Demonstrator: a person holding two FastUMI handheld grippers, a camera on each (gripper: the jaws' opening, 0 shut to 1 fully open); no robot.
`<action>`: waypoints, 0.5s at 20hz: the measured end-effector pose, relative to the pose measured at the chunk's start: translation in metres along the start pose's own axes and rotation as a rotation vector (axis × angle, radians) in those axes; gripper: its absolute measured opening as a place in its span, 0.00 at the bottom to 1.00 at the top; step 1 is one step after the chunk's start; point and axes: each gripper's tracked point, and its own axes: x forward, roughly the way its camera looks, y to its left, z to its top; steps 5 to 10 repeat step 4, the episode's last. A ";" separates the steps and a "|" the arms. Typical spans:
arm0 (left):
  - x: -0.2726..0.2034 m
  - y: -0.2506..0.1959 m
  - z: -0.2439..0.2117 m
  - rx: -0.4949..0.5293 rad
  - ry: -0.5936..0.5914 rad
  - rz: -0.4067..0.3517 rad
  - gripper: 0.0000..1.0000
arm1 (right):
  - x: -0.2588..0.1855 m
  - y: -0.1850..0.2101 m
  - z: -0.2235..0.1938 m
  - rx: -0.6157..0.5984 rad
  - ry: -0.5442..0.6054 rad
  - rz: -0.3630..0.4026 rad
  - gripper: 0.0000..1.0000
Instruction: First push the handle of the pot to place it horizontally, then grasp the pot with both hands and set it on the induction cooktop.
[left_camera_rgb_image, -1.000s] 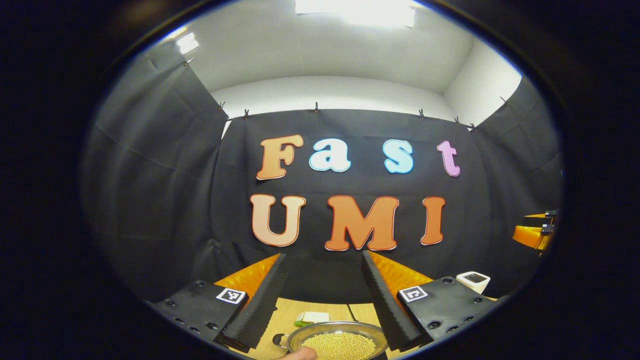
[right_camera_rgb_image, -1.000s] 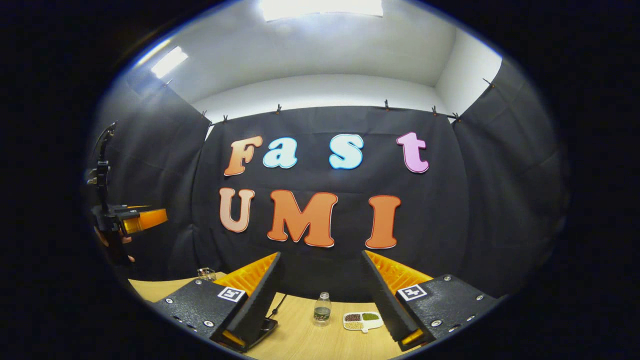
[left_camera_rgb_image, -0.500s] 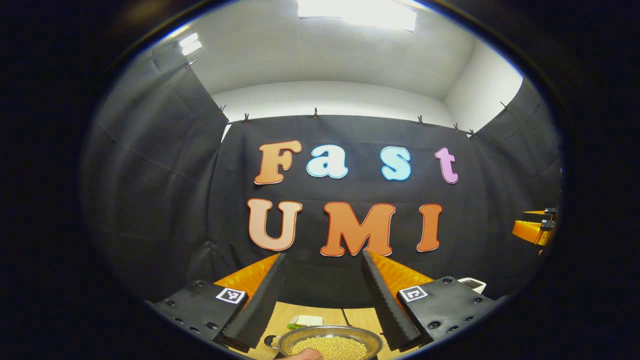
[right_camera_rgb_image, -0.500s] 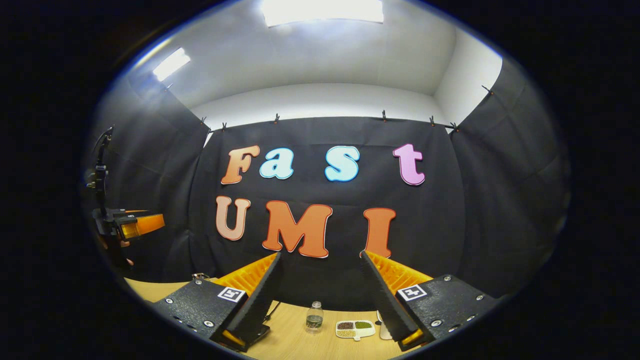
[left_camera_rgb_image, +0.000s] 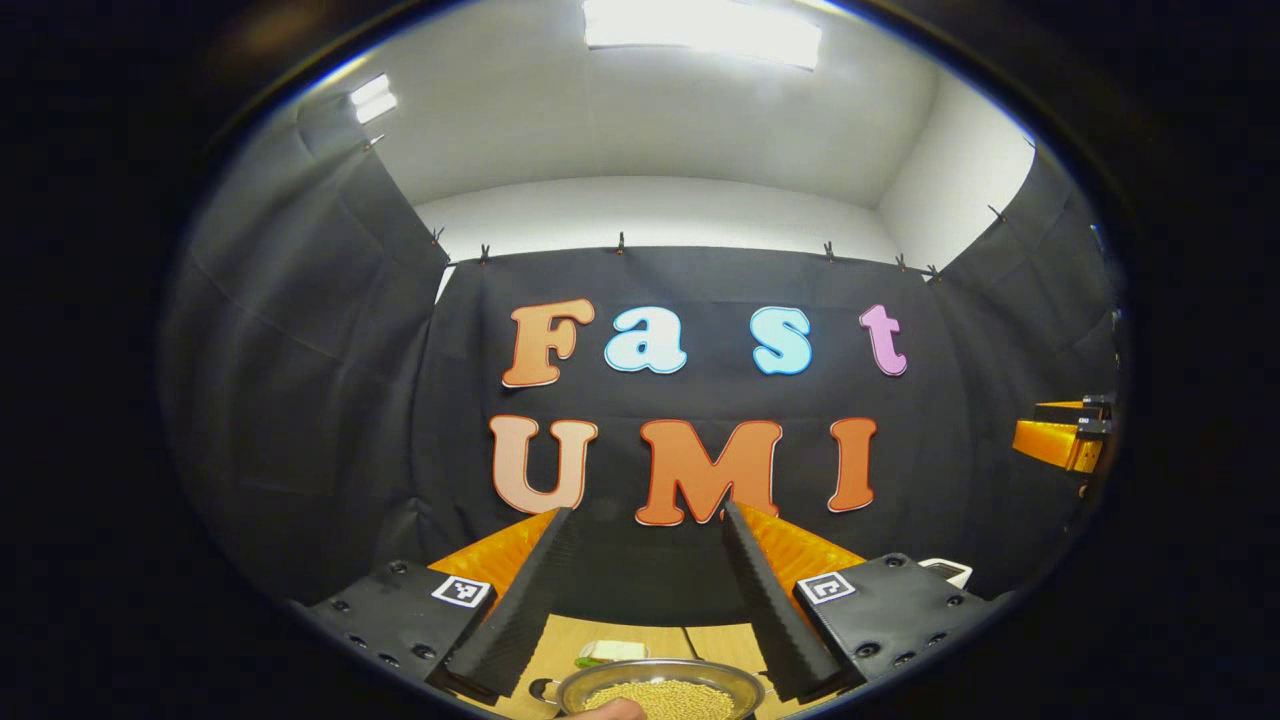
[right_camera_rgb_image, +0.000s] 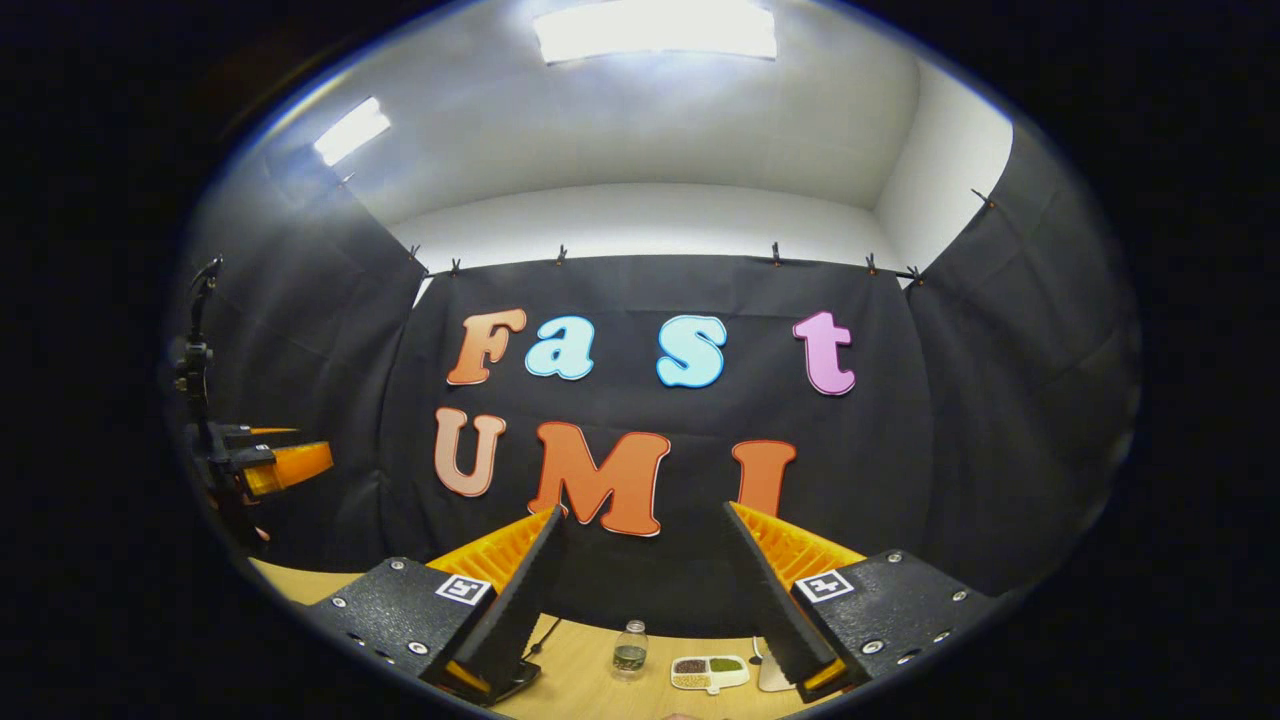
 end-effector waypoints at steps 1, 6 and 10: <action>0.000 0.000 0.000 0.001 -0.004 0.001 0.98 | 0.001 0.001 -0.002 0.003 0.012 -0.003 0.97; -0.001 -0.001 -0.002 -0.005 0.003 -0.005 0.99 | 0.002 0.009 -0.005 0.029 0.027 0.025 0.95; -0.001 -0.001 -0.002 -0.005 0.003 -0.005 0.99 | 0.002 0.009 -0.005 0.029 0.027 0.025 0.95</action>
